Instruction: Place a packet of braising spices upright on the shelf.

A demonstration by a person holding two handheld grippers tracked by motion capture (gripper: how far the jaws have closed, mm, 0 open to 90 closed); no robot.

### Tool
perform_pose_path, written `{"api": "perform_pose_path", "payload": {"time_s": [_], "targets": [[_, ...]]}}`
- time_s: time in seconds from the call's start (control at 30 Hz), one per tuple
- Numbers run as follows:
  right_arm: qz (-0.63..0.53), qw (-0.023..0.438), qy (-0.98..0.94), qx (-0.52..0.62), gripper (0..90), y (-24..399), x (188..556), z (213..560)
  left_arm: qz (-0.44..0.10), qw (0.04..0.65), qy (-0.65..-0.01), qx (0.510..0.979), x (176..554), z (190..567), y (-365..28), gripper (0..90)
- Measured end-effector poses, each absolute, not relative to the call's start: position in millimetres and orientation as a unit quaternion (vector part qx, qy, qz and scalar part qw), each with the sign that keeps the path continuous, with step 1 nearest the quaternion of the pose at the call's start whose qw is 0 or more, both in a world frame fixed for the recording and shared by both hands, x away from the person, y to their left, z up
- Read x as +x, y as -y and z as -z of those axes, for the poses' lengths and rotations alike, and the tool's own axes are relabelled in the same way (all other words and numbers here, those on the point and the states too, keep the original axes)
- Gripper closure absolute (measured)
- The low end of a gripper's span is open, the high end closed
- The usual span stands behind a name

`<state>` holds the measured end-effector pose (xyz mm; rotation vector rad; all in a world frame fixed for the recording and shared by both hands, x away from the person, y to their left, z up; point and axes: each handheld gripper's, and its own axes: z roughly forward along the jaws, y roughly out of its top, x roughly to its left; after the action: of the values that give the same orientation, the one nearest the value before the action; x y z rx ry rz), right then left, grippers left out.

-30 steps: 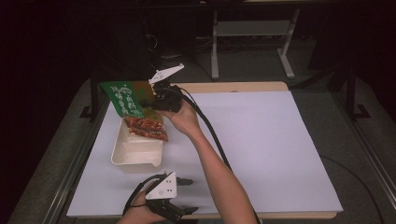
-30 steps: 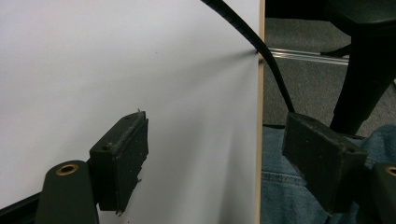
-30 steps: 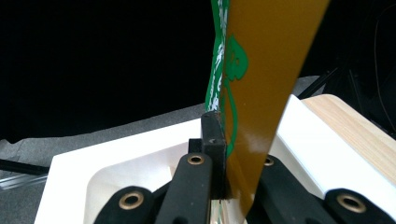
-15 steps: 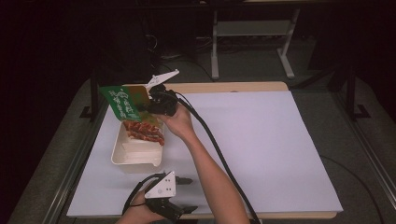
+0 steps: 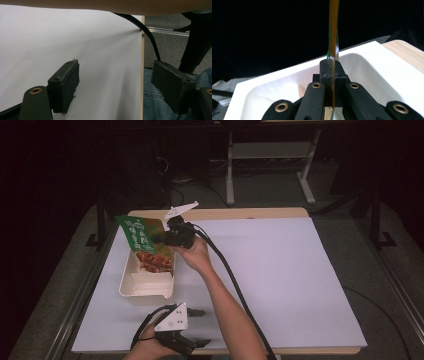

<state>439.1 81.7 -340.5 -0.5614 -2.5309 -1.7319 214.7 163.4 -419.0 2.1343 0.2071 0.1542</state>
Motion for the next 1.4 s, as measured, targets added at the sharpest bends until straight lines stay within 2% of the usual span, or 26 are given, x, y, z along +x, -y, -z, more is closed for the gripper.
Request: {"api": "perform_pose_path", "payload": {"time_s": [0.13, 0.17, 0.33, 0.43, 0.6, 1.1, 1.4], "targets": [[0.549, 0.004, 0.816, -0.181, 86.7, -82.7, 438.1, 338.5, -0.063, 0.475, -0.087, 0.873, 215.1, 418.8, -163.7, 21.7], [0.546, -0.001, 0.817, -0.185, 81.3, -82.7, 437.9, 337.8, -0.063, 0.476, -0.088, 0.873, 215.2, 418.9, -163.8, 21.7], [0.532, -0.002, 0.821, -0.207, 67.9, -72.9, 440.2, 335.5, -0.064, 0.474, -0.087, 0.874, 216.7, 419.6, -164.2, 21.6], [0.528, -0.003, 0.821, -0.217, 61.4, -65.7, 439.1, 331.4, -0.063, 0.473, -0.091, 0.874, 217.1, 420.4, -164.3, 21.4], [0.519, -0.004, 0.826, -0.221, 56.2, -54.7, 435.3, 327.8, -0.064, 0.473, -0.090, 0.874, 217.4, 420.4, -163.5, 21.3], [0.509, -0.006, 0.829, -0.230, 48.5, -16.4, 418.7, 324.3, -0.060, 0.468, -0.092, 0.877, 218.2, 423.9, -160.9, 21.2], [0.510, -0.010, 0.828, -0.232, 46.9, 4.4, 405.7, 323.3, -0.059, 0.469, -0.094, 0.876, 218.4, 425.4, -160.4, 21.2]]}}
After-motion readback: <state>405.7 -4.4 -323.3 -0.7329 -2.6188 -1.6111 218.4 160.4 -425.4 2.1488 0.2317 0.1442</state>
